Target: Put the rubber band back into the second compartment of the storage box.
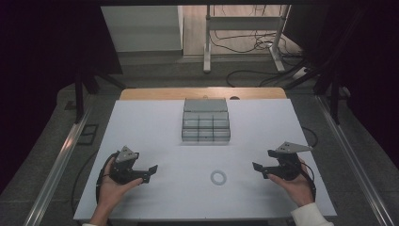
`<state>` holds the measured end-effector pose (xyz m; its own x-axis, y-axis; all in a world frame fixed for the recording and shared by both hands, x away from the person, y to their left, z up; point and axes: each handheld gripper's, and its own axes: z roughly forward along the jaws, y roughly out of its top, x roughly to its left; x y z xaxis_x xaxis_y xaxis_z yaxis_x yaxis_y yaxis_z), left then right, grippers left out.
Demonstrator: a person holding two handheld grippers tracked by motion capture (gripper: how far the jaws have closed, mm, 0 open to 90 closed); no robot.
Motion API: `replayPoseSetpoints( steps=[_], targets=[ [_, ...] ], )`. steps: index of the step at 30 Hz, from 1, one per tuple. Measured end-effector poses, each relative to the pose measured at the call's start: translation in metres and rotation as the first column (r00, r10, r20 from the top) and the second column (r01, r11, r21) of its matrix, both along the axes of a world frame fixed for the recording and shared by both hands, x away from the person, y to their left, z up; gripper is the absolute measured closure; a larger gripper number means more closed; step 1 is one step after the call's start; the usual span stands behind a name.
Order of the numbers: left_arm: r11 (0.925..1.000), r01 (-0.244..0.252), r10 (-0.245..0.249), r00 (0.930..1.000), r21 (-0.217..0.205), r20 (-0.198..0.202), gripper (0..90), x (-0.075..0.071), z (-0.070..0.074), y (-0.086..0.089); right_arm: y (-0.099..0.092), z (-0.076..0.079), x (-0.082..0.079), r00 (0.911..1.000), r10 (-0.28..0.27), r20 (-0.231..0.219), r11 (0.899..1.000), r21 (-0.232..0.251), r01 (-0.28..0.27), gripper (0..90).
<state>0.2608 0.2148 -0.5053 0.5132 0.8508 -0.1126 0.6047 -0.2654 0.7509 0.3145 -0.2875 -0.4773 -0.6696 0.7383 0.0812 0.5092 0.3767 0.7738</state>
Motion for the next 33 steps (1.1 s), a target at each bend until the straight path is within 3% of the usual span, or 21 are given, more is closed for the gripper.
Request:
replayPoseSetpoints(
  steps=[5,19,33],
  targets=[
    [1.0,-0.001,0.001,1.0,0.001,-0.005,9.6,0.0,-0.001,0.0,0.005,0.006,0.001,0.9981,0.006,-0.061,0.999,0.034,-0.004,15.4],
    [0.9998,0.006,-0.006,0.9999,0.017,-0.01,9.8,-0.001,-0.001,-0.002,0.034,0.019,-0.004,0.9957,0.044,-0.082,0.996,-0.075,-0.05,17.3],
    [0.9993,0.029,-0.028,0.9993,0.026,-0.026,9.7,0.0,-0.003,-0.006,0.076,0.024,0.003,0.9815,0.119,-0.15,0.968,-0.201,-0.148,20.9]
  ],
)
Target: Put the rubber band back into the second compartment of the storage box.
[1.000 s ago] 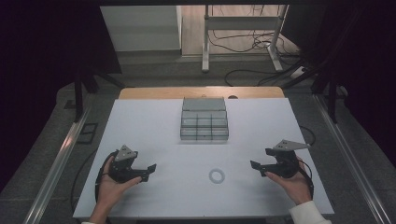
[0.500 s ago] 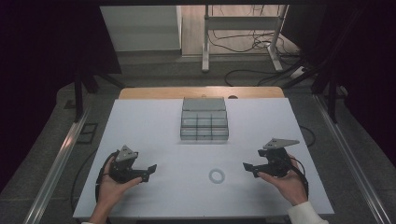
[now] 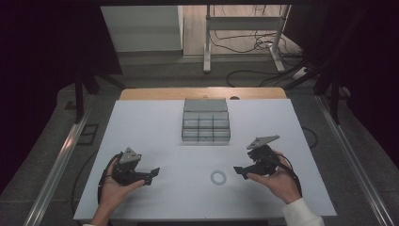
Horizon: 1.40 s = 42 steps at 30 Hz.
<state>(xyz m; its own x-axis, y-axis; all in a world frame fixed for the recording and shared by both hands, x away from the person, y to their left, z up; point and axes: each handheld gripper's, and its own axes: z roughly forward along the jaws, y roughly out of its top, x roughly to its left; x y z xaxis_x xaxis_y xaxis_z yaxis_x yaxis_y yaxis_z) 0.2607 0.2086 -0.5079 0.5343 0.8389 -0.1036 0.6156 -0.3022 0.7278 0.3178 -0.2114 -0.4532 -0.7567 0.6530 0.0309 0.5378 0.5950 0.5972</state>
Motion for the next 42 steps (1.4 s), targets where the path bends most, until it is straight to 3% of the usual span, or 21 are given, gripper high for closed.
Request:
replayPoseSetpoints(
  steps=[9,26,36,42],
  targets=[
    [1.0,0.001,-0.001,1.0,-0.001,0.004,9.8,0.0,0.001,0.0,0.026,-0.009,0.003,0.9982,0.041,-0.044,0.997,-0.068,-0.044,21.8],
    [0.9999,0.009,-0.009,1.0,0.004,0.003,9.8,0.001,0.0,-0.002,0.069,-0.022,0.005,0.9888,0.108,-0.103,0.985,-0.122,-0.12,22.9],
    [0.9999,0.012,-0.012,0.9999,0.003,0.003,9.8,0.001,-0.001,-0.002,0.083,-0.028,0.006,0.9868,0.106,-0.122,0.98,-0.153,-0.125,25.2],
    [0.9999,0.01,-0.01,0.9999,0.004,0.004,9.9,0.001,0.0,-0.002,0.084,-0.036,0.013,0.9878,0.064,-0.142,0.973,-0.21,-0.093,29.2]
  ],
)
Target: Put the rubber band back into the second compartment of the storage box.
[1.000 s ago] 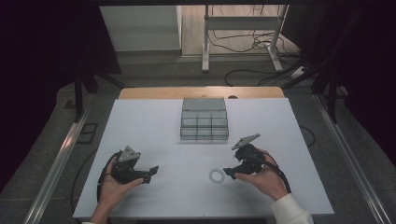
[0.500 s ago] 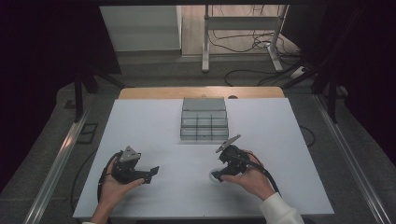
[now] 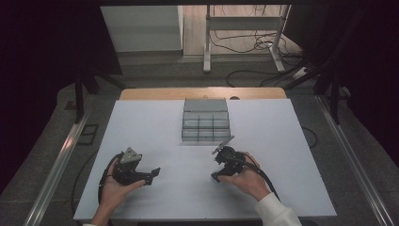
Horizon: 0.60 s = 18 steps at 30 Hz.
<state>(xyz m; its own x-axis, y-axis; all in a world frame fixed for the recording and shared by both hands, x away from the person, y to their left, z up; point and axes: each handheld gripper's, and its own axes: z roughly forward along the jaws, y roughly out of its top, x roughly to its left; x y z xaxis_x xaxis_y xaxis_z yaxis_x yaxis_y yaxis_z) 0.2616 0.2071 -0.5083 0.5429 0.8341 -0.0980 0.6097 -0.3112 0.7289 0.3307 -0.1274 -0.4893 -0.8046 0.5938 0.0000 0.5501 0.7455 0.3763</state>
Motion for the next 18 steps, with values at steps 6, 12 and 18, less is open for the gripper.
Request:
replayPoseSetpoints(
  steps=[6,12,18],
  targets=[
    [1.0,0.001,-0.001,1.0,0.003,-0.002,10.0,0.0,0.0,0.0,-0.005,-0.009,0.005,0.9991,-0.038,-0.02,0.999,-0.036,0.037,36.2],
    [1.0,0.0,0.0,1.0,0.004,-0.002,10.0,0.0,0.0,0.0,-0.007,-0.011,0.006,0.9982,-0.058,-0.012,0.997,-0.055,0.058,53.8],
    [1.0,0.0,0.0,1.0,0.004,0.0,10.1,0.0,0.0,0.0,-0.004,-0.01,0.002,0.9991,-0.035,-0.026,0.997,-0.067,0.033,79.0]
  ],
)
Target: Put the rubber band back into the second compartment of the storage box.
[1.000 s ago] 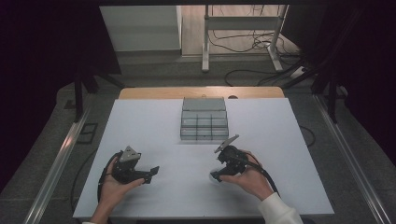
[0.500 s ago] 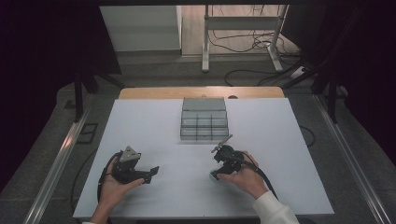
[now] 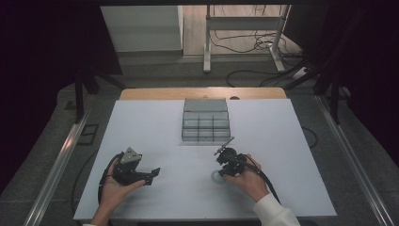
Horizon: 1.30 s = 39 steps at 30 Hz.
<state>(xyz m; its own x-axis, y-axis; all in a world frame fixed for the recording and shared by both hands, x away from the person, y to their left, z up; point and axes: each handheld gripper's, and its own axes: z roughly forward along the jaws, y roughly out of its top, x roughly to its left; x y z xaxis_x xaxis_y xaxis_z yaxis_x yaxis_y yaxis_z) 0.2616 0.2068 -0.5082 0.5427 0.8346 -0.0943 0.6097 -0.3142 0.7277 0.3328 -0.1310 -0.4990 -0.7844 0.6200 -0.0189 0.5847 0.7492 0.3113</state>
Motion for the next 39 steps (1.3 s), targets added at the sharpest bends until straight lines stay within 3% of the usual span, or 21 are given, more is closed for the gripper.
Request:
replayPoseSetpoints(
  steps=[12,22,28,34,39],
  targets=[
    [1.0,-0.005,0.005,1.0,0.001,0.002,10.2,0.0,0.001,0.001,-0.003,0.005,0.0,0.9997,0.009,-0.025,1.0,0.027,-0.008,83.2],
    [1.0,-0.004,0.004,1.0,0.002,0.004,10.2,0.0,0.002,0.001,-0.012,0.044,-0.001,0.9998,0.018,0.004,0.995,0.098,-0.018,83.2],
    [1.0,-0.004,0.004,1.0,0.003,0.003,10.2,0.0,0.002,0.002,-0.01,0.065,-0.001,0.9992,0.03,0.027,0.994,0.102,-0.033,83.2],
    [1.0,0.001,-0.001,1.0,0.002,0.007,10.2,0.0,0.002,0.002,-0.01,0.076,-0.002,0.9986,0.034,0.04,0.994,0.101,-0.038,83.2],
    [1.0,0.0,0.0,1.0,0.004,0.005,10.2,0.0,0.001,0.002,-0.011,0.076,0.0,0.9988,0.031,0.038,0.994,0.1,-0.035,83.2]
  ],
)
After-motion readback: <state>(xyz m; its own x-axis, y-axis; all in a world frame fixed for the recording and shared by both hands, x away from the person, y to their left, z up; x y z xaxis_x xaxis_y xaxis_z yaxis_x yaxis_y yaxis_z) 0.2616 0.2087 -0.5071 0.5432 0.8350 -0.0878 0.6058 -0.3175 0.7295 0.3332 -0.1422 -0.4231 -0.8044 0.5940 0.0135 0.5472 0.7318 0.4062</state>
